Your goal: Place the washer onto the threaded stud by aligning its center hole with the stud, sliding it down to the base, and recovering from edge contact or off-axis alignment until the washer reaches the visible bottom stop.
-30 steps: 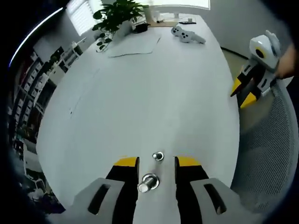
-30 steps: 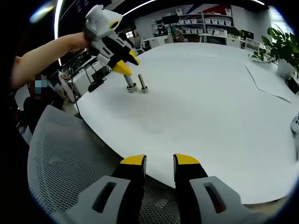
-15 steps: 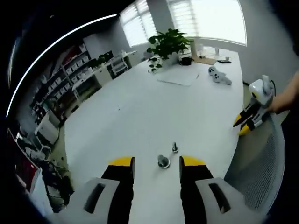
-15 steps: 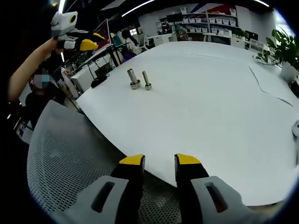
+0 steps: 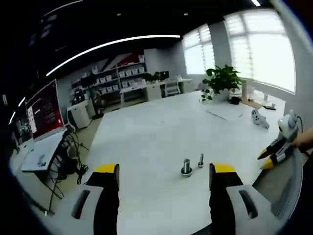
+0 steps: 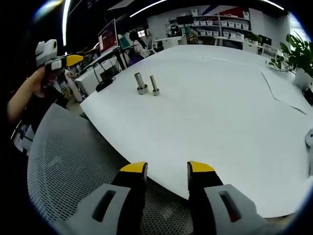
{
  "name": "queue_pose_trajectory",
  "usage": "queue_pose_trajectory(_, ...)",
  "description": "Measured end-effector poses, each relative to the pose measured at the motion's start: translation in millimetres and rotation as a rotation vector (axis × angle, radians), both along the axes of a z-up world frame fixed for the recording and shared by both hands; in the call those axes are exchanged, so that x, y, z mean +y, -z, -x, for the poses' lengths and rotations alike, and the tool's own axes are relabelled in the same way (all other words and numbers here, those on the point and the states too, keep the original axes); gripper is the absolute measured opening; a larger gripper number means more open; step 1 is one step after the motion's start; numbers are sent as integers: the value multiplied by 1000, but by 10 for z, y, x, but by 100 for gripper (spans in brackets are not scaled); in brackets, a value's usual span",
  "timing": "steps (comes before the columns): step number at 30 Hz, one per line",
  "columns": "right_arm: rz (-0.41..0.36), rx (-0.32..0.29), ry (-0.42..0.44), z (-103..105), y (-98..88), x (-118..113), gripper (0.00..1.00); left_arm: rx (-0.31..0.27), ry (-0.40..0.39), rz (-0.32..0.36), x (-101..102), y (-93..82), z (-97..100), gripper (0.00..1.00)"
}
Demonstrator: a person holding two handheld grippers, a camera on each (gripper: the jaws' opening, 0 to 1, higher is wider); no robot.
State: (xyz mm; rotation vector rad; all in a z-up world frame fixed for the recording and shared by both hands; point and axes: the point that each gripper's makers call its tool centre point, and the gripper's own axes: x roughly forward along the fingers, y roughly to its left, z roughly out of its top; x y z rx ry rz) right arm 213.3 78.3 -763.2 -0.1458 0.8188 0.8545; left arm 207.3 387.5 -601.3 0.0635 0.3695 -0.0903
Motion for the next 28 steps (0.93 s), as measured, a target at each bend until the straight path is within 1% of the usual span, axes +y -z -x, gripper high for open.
queue_pose_trajectory(2, -4, -3, 7, -7, -9, -1, 36, -3, -33, 68, -20, 74, 55, 83)
queue_pose_trajectory(4, -2, -1, 4, 1, -8, 0, 36, -5, -50, 97, -38, 168, 98, 84)
queue_pose_trajectory(6, 6, 1, 0, 6, 1, -2, 37, -6, -55, 96, -52, 277, 127, 87)
queue_pose_trajectory(8, 7, -3, 6, -5, -2, -9, 38, -9, -72, 82, -57, 350, 154, 90)
queue_pose_trajectory(12, 21, -25, 21, -48, -3, -39, 44, -14, -96, 84, -86, 439, 188, 96)
queue_pose_trajectory(14, 29, -32, 29, -63, -1, -55, 46, -10, -97, 87, -91, 485, 189, 97)
queue_pose_trajectory(18, 48, -34, 37, -73, 12, -80, 51, 24, -84, 95, -151, 619, 192, 96)
queue_pose_trajectory(21, 78, -43, 56, -96, 31, -129, 61, 33, -83, 99, -196, 708, 199, 98)
queue_pose_trajectory(22, 102, -59, 66, -120, 38, -166, 66, 44, -80, 101, -218, 736, 199, 99)
queue_pose_trajectory(23, 133, -80, 77, -152, 41, -211, 75, 71, -62, 97, -258, 785, 206, 99)
queue_pose_trajectory(24, 154, -78, 66, -138, 58, -217, 80, 83, -44, 86, -294, 804, 206, 99)
queue_pose_trajectory(26, 162, -77, 59, -133, 71, -215, 83, 93, -20, 62, -346, 837, 192, 99)
queue_pose_trajectory(28, 158, -79, 72, -147, 64, -231, 83, 103, -22, 48, -349, 874, 202, 98)
